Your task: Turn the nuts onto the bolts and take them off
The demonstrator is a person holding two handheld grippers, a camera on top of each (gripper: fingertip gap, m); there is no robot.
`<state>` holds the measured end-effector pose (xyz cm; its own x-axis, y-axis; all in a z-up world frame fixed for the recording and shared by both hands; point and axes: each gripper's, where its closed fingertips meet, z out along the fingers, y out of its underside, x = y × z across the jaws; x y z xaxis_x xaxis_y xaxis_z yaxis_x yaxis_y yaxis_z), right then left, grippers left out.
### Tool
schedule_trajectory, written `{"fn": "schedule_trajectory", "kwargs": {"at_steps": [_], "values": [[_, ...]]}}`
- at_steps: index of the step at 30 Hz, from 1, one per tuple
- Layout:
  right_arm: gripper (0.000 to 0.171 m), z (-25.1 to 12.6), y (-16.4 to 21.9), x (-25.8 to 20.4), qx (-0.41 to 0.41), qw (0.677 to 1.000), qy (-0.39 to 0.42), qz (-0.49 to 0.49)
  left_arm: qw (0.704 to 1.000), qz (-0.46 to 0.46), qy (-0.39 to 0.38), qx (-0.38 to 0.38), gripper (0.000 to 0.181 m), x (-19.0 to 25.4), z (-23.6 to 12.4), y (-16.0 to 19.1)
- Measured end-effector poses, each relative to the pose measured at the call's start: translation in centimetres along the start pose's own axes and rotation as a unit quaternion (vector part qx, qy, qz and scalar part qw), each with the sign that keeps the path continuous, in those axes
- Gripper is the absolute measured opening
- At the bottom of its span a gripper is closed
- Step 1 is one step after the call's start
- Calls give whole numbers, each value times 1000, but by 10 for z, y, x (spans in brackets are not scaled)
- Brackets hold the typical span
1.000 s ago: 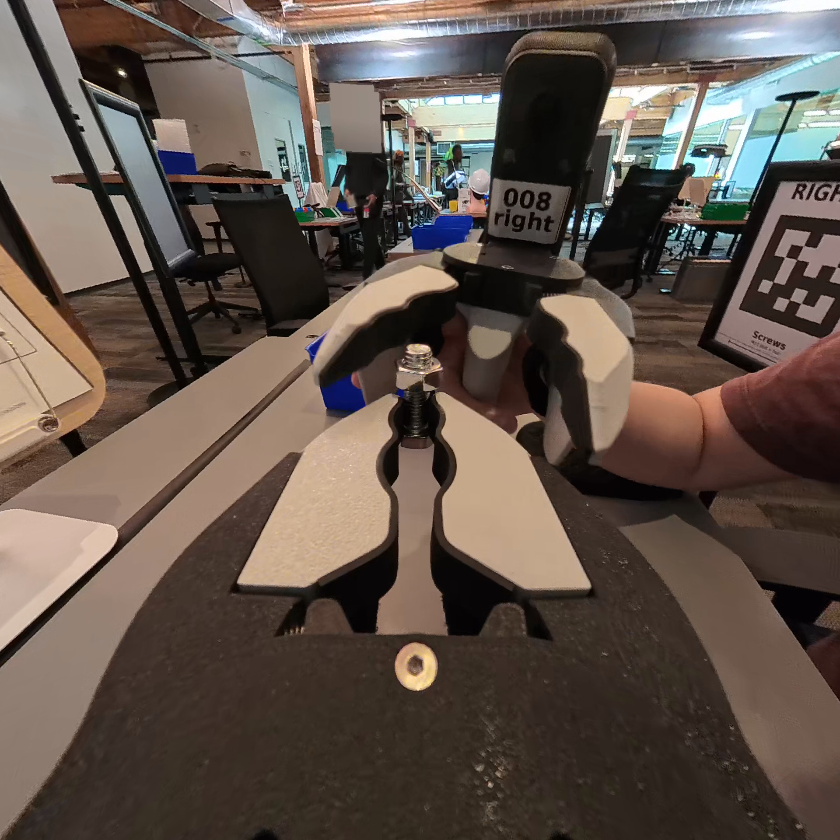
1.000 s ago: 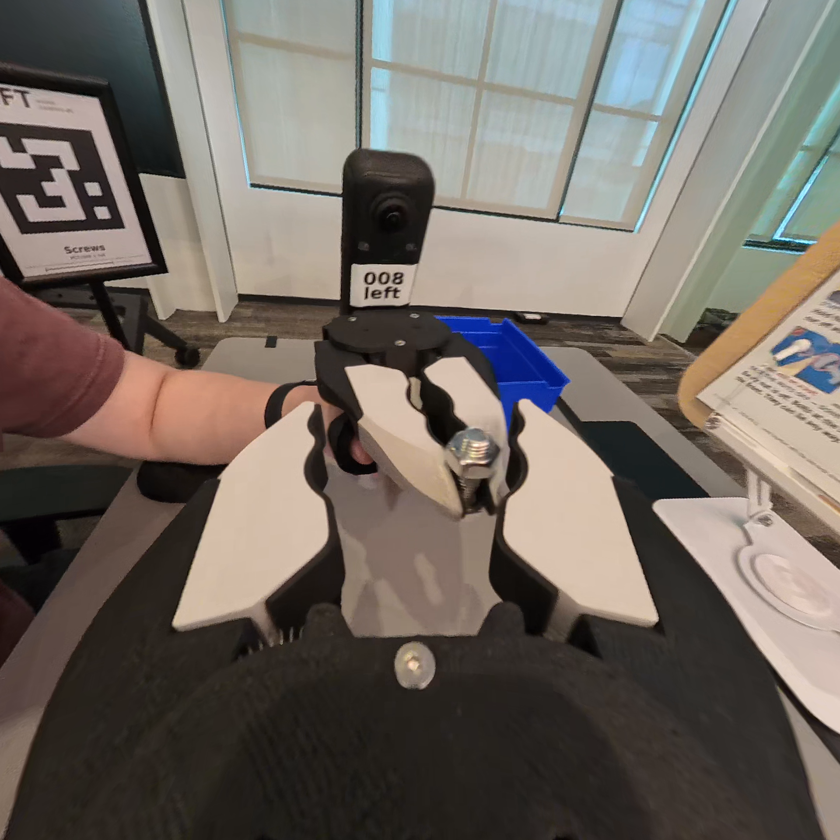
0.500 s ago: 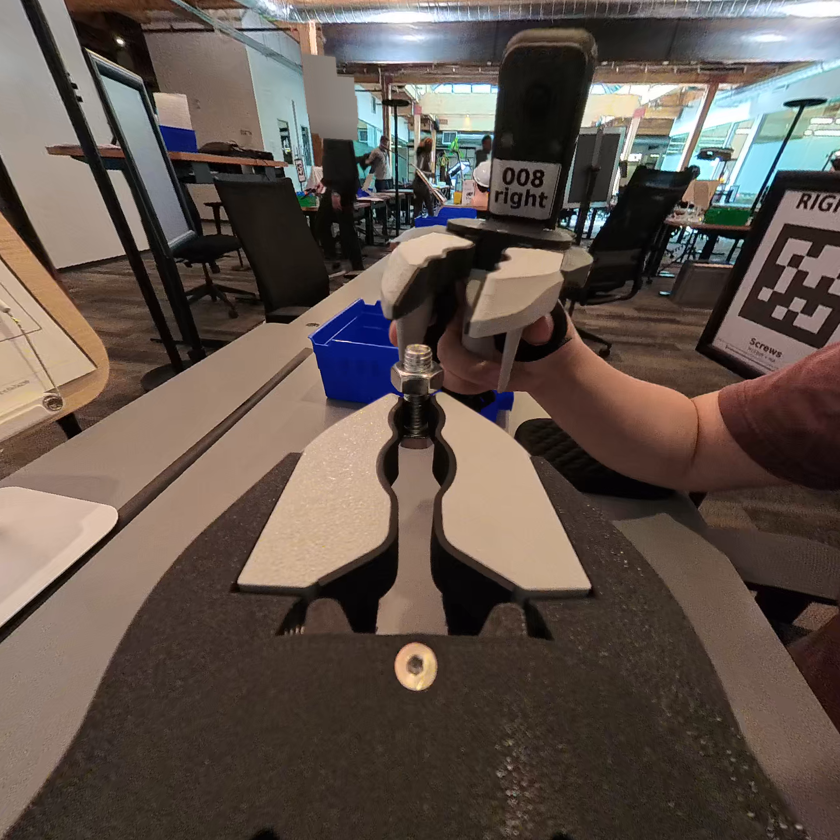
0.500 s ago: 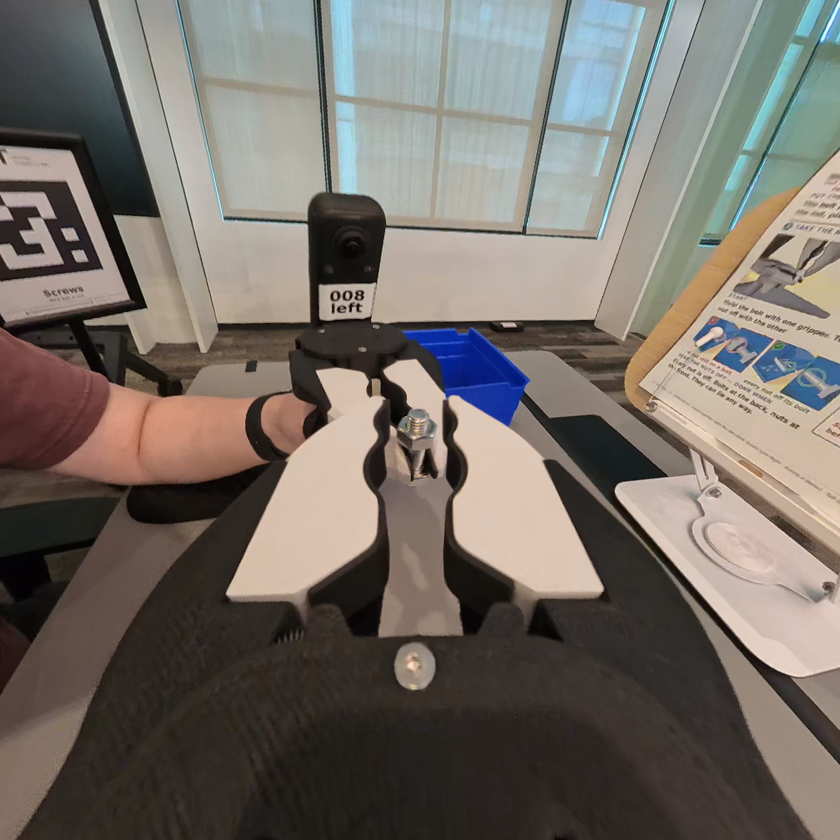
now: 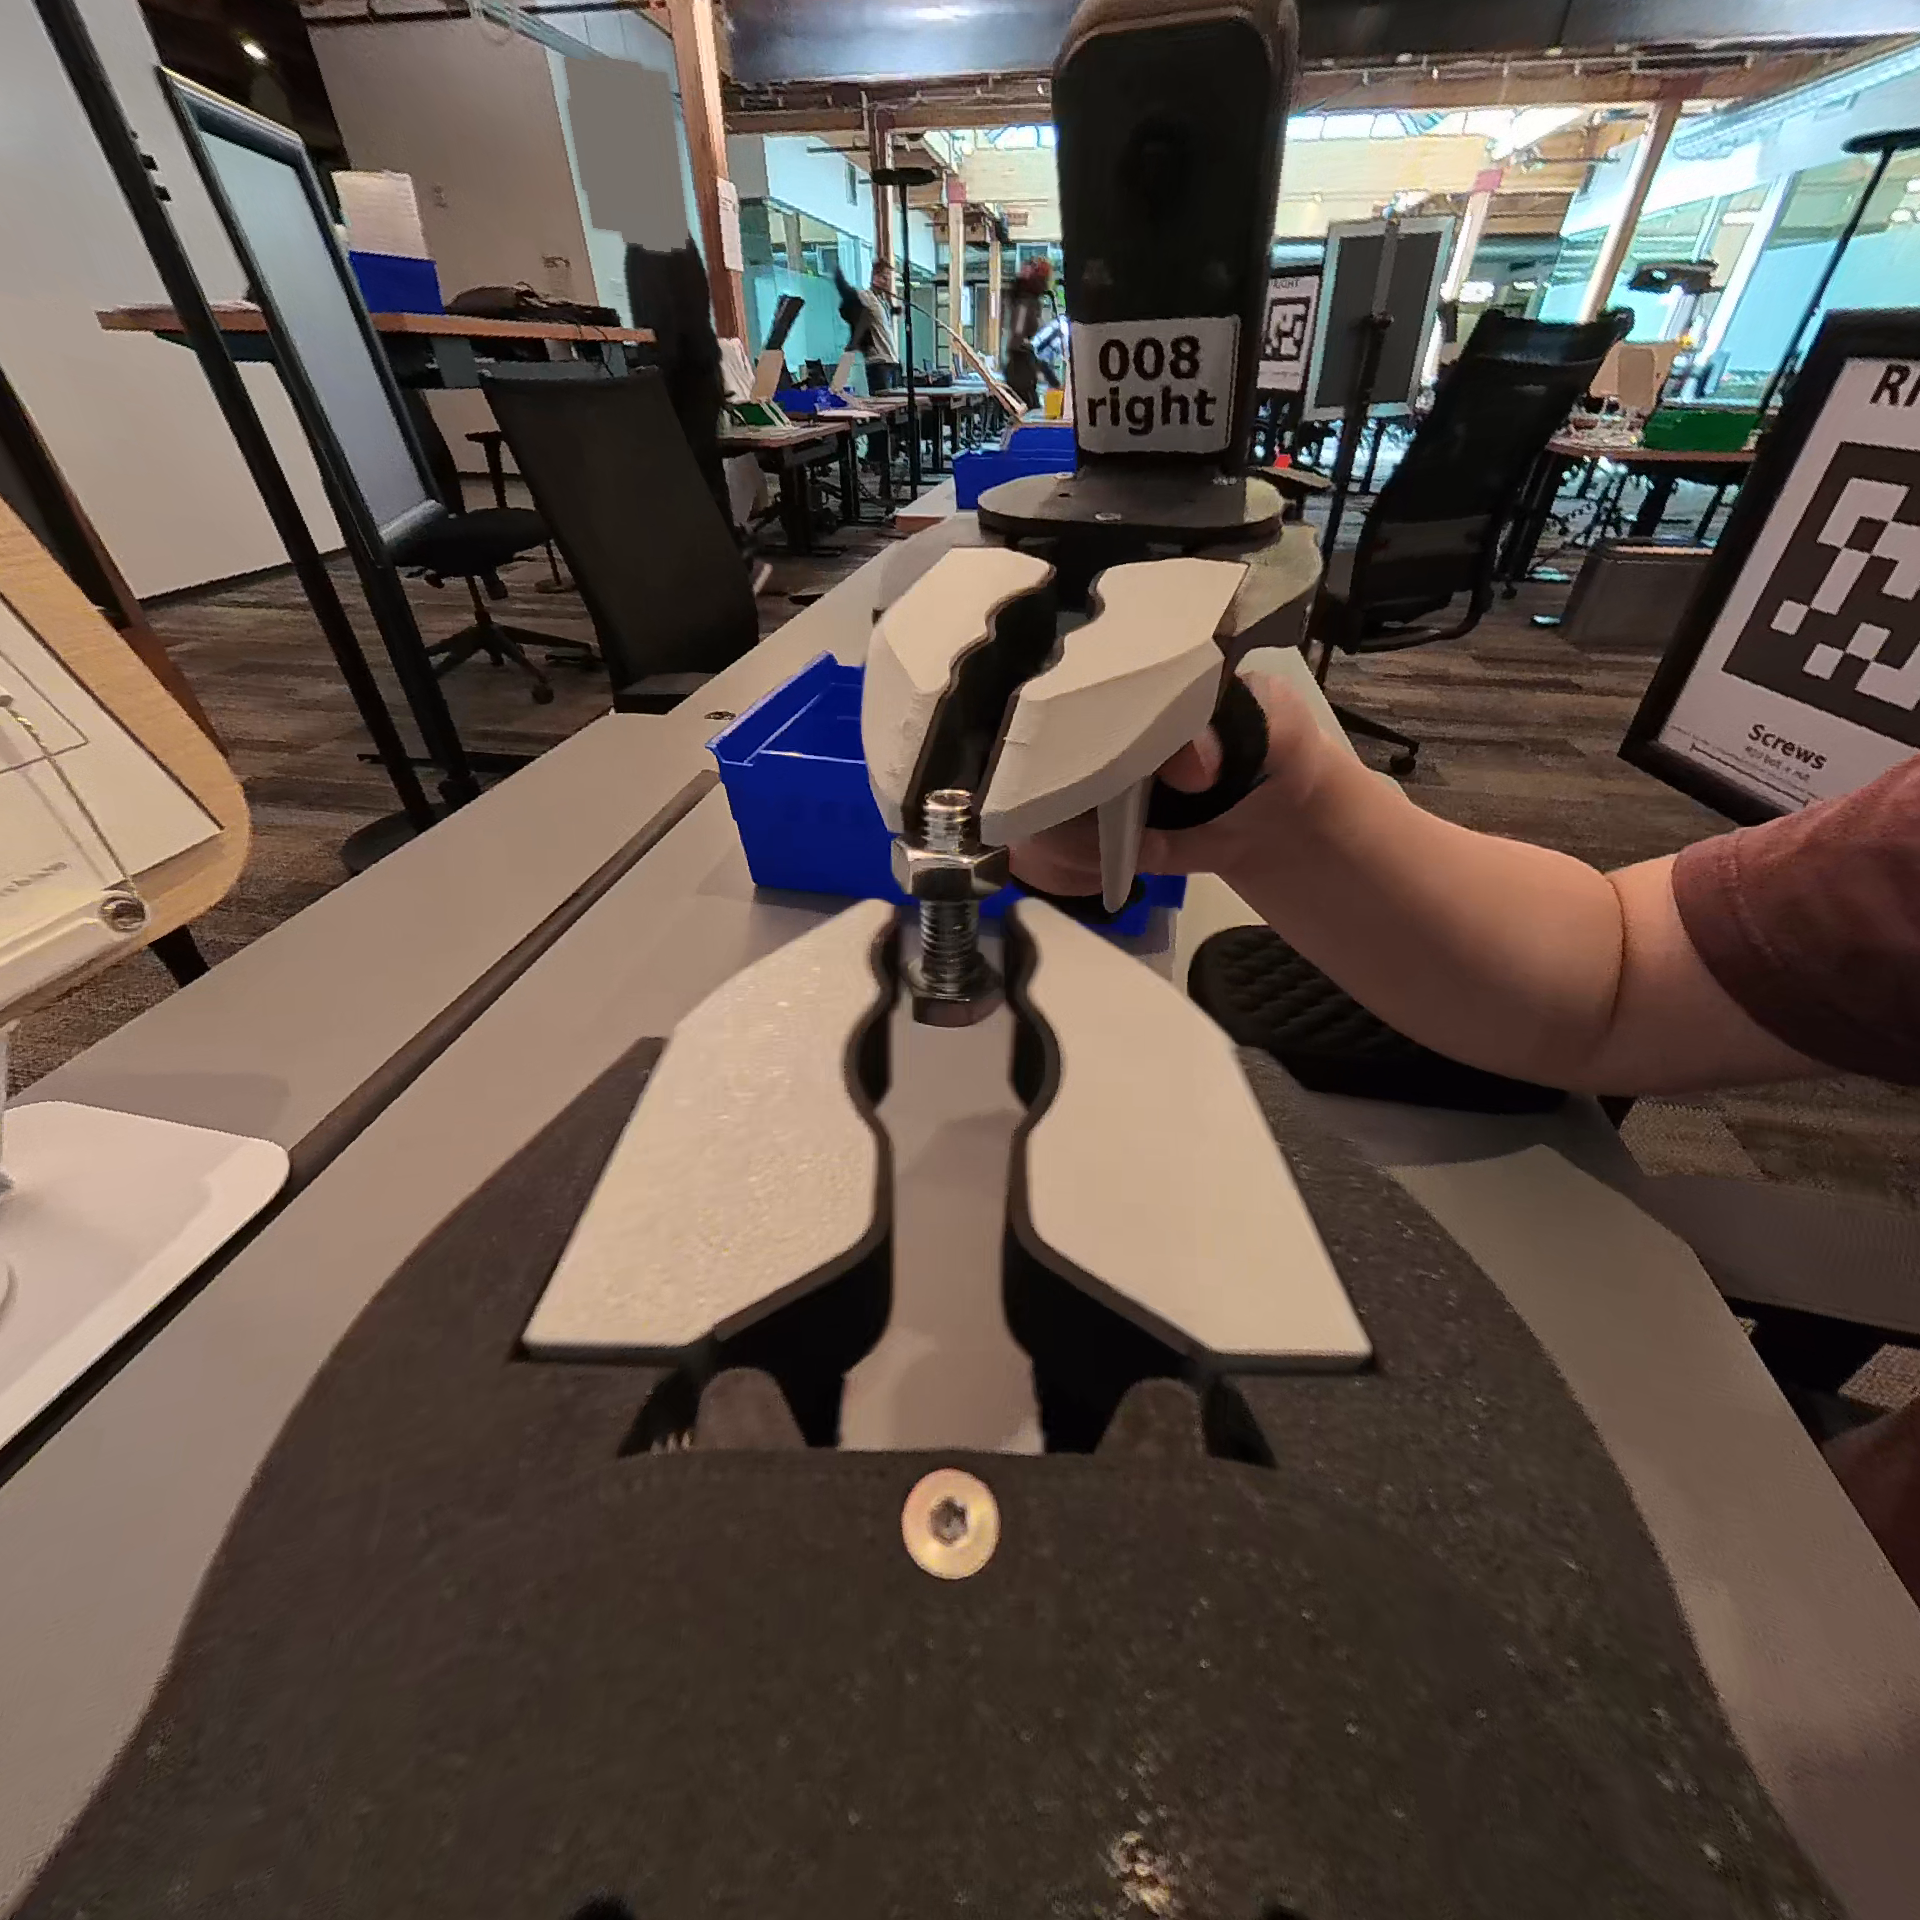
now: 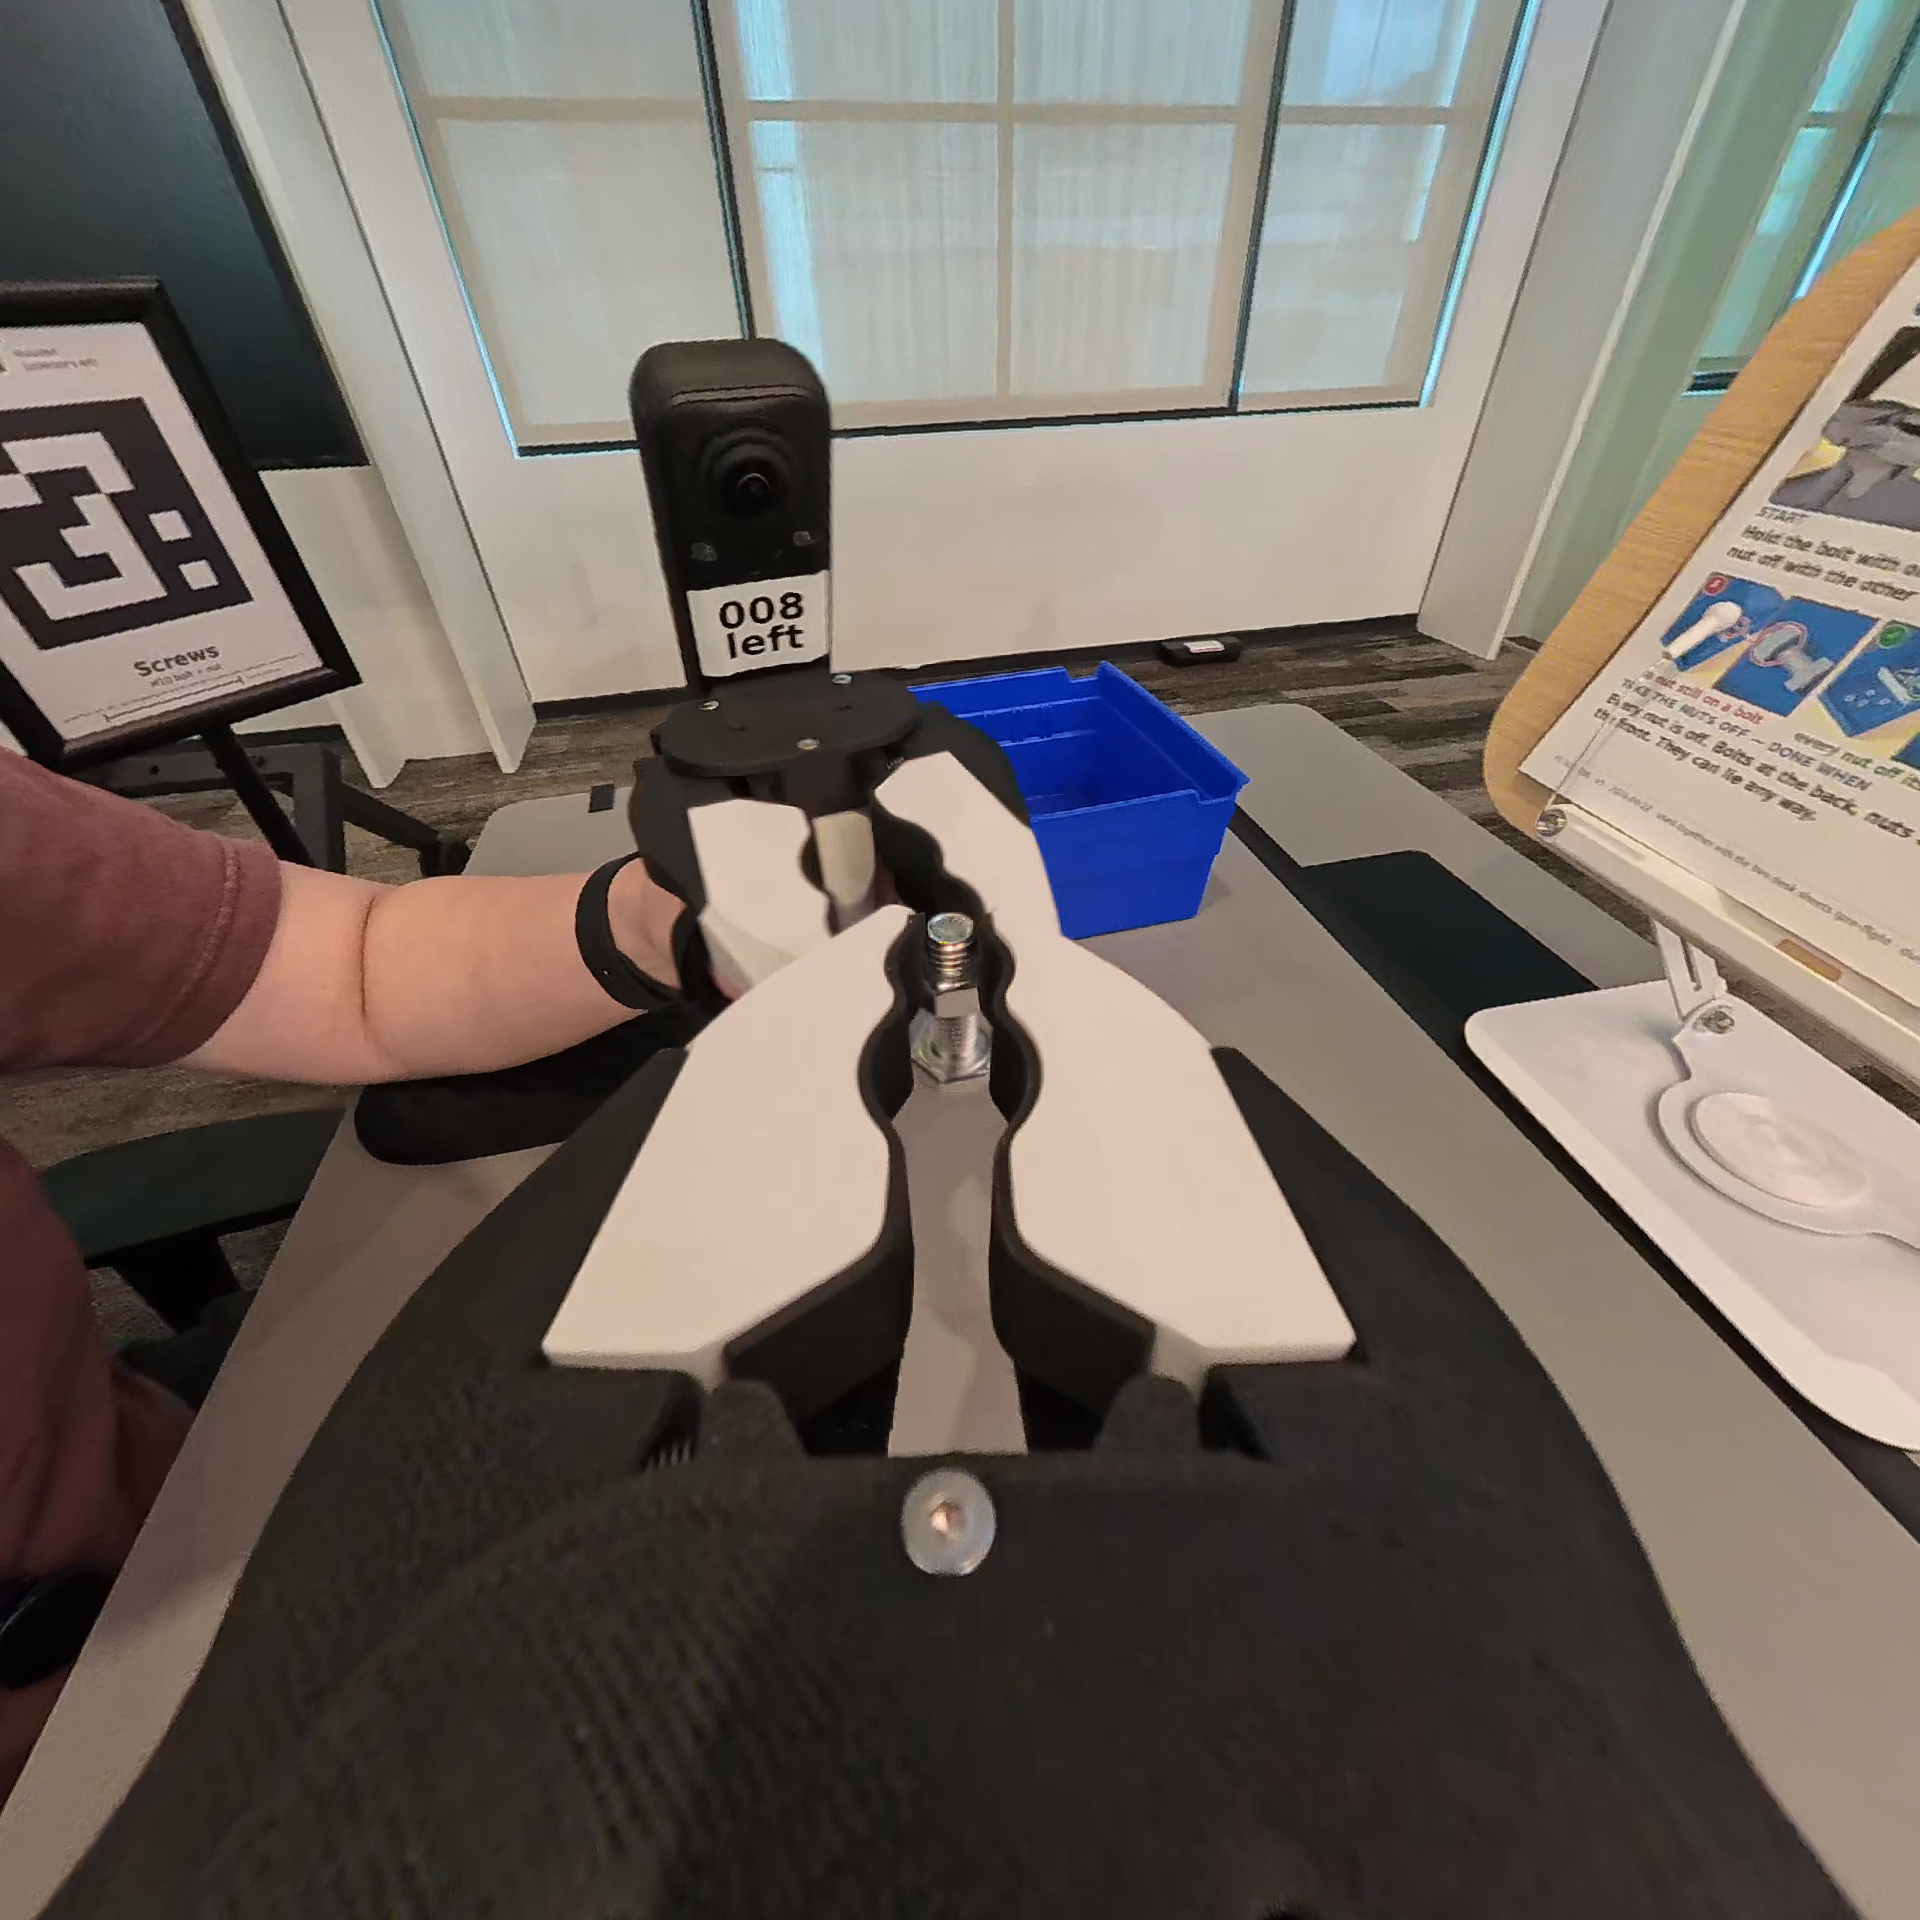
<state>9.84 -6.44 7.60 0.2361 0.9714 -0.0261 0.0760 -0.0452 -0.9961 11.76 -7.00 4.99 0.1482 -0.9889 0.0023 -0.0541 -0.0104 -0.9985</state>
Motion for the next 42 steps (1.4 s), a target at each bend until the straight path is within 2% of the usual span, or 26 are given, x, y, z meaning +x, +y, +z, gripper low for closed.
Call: {"fn": "schedule_trajectory", "kwargs": {"at_steps": [2, 5, 10, 13, 20, 34, 35, 36, 37, 42], "values": [[10, -2, -2, 3, 8, 1000, 3, 6, 1000, 2, -10, 4, 41, -2, -1, -2], [10, -5, -6, 1, 20, 1000, -12, 20, 1000, 13, -15, -24, 45, -3, 2, 6], [10, -3, -4, -4, 12, 1000, -25, 11, 1000, 6, 1, -20, 27, 3, 6, 9], [10, -3, -6, -14, 16, 999, -49, -3, 1000, 2, 15, -27, 25, 7, 8, 11], [10, -6, 0, -34, -8, 993, -112, -26, 994, 9, 105, -33, 19, 36, 9, 13], [10, -7, -4, -28, 15, 994, -102, -20, 997, 33, 57, -29, 16, 25, 13, 14], [17, -6, -5, -26, 19, 995, -92, -24, 998, 31, 55, -29, 16, 25, 13, 14], [35, -6, -6, -24, 23, 996, -81, -28, 998, 28, 50, -30, 16, 23, 13, 14], [44, -6, -6, -23, 22, 996, -75, -31, 998, 25, 47, -32, 16, 22, 12, 14], [52, 1, 1, -23, 11, 997, -78, -24, 999, 10, 36, -28, 16, 16, 11, 13]]}}
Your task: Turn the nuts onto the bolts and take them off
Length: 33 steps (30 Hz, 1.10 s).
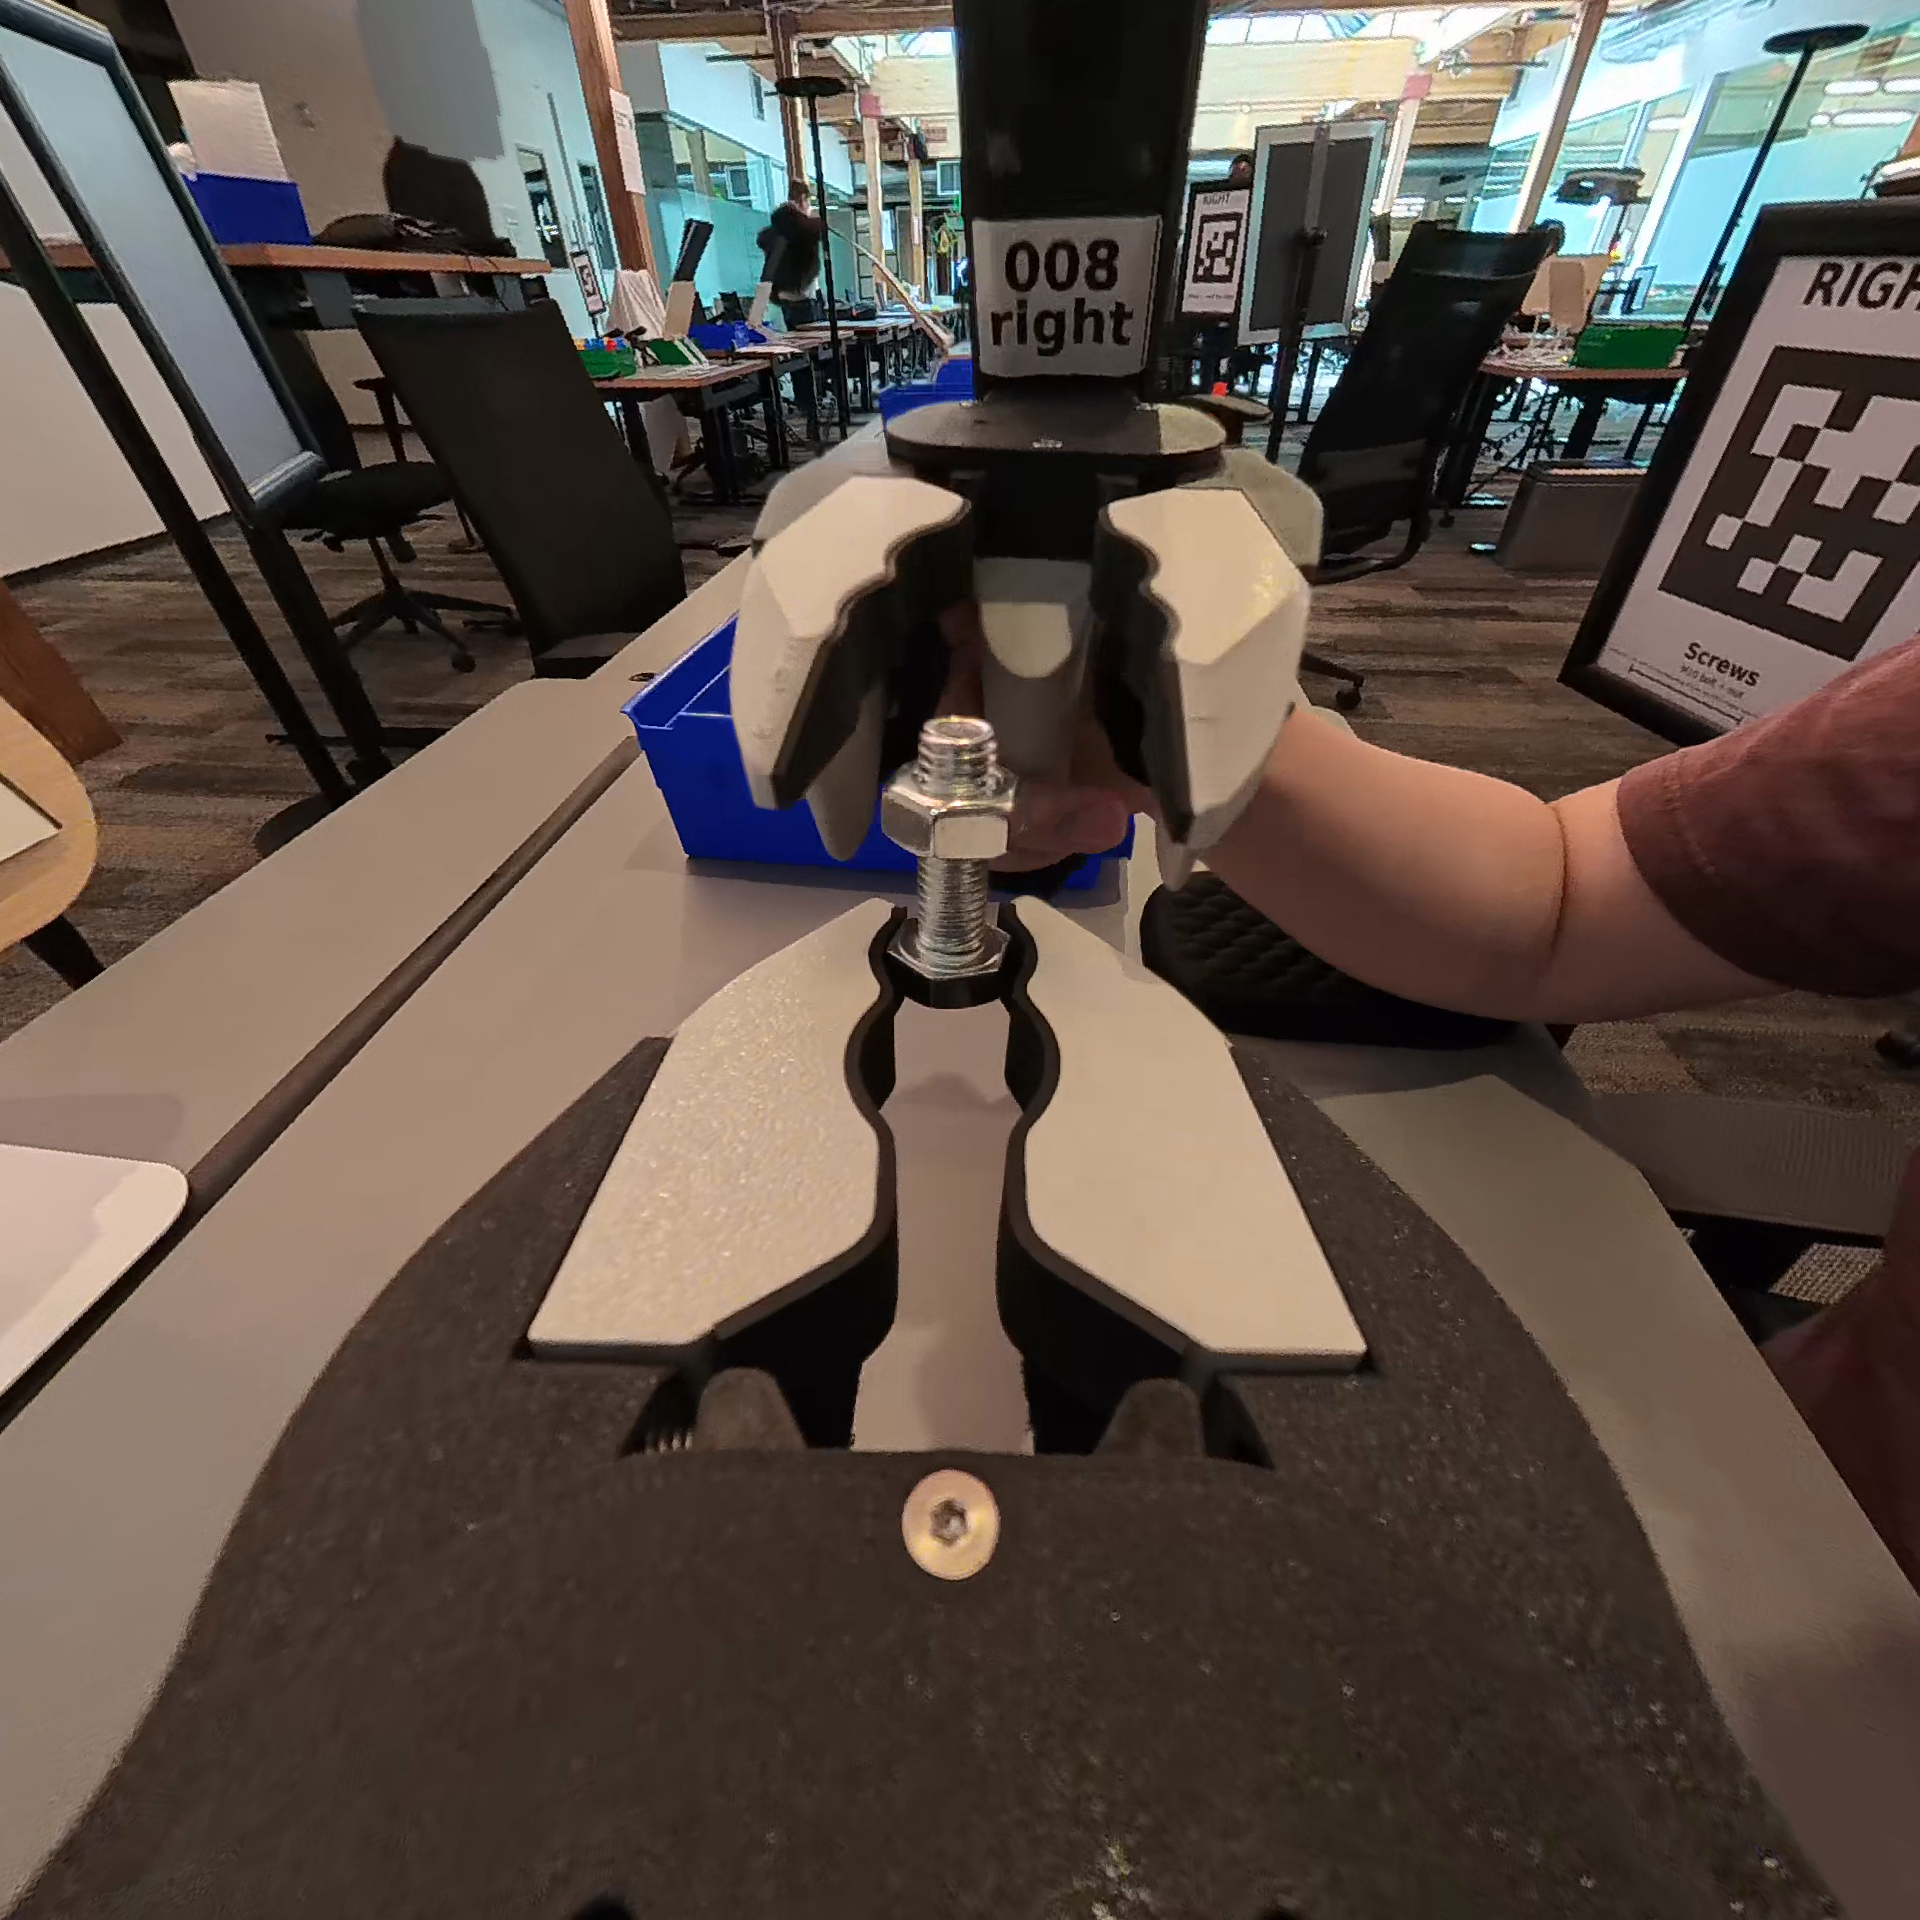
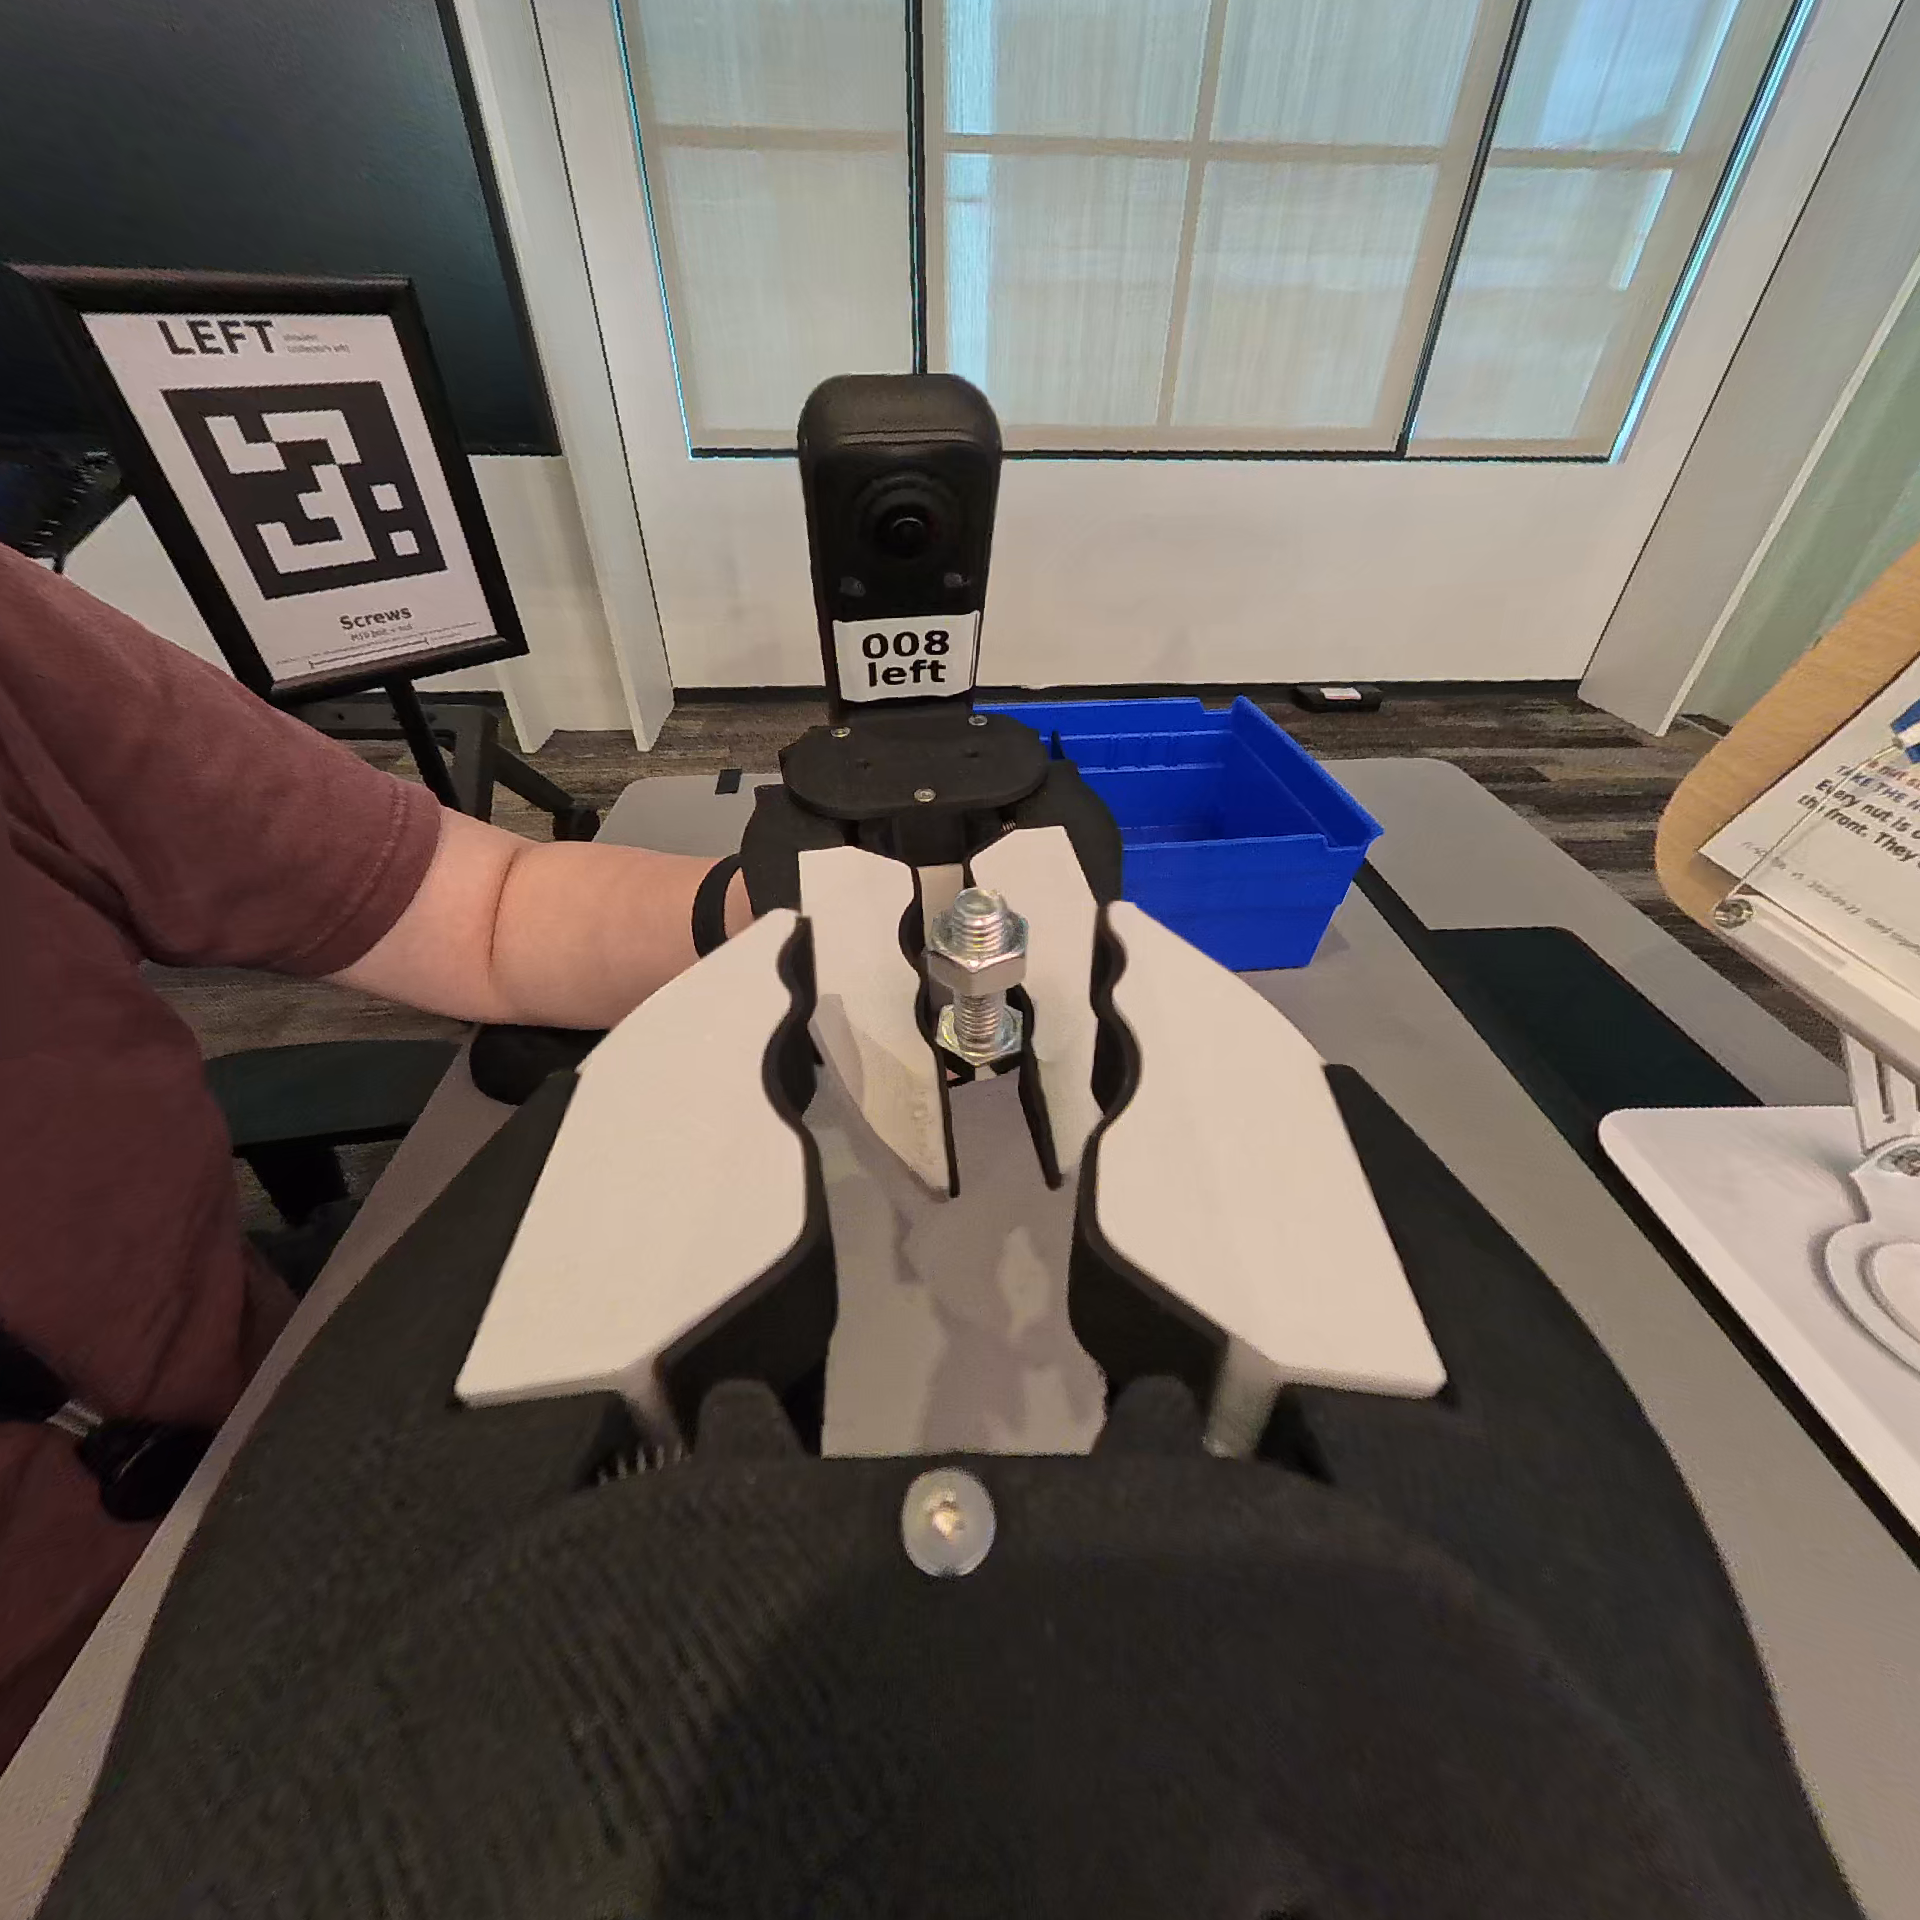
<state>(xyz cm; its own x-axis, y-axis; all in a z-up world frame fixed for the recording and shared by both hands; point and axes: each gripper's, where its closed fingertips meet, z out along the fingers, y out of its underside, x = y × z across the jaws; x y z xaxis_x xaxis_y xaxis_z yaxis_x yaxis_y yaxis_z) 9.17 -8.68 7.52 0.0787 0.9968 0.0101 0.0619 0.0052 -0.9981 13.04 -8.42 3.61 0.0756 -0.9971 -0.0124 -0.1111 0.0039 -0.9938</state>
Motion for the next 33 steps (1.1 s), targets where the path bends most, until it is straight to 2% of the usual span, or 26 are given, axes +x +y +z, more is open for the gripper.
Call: {"fn": "schedule_trajectory", "kwargs": {"at_steps": [6, 11, 15, 22, 25, 31, 32, 33], "values": [[56, 2, 3, -3, -16, 1000, 3, -21, 999, -22, -25, 12, 16, -12, -4, -3], [53, -4, -5, 4, 1, 999, 28, -19, 998, -39, -43, 23, 16, -22, -11, -5], [66, 5, -5, 8, 18, 999, 42, -4, 999, -26, -33, 16, 16, -14, -7, -6], [57, 1, -8, 0, 12, 999, 24, -22, 997, -42, -54, 25, 16, -26, -15, -7], [60, -1, -14, 4, 33, 999, 36, -6, 997, -43, -51, 28, 16, -25, -16, -9], [64, 9, -3, -2, 1, 1000, 22, -17, 998, -32, -49, 19, 16, -20, -10, -7], [57, 6, -2, -2, -6, 999, 24, -26, 998, -35, -52, 22, 16, -22, -12, -7], [41, 3, -2, -1, -10, 999, 23, -32, 998, -40, -52, 24, 16, -24, -13, -8]]}}
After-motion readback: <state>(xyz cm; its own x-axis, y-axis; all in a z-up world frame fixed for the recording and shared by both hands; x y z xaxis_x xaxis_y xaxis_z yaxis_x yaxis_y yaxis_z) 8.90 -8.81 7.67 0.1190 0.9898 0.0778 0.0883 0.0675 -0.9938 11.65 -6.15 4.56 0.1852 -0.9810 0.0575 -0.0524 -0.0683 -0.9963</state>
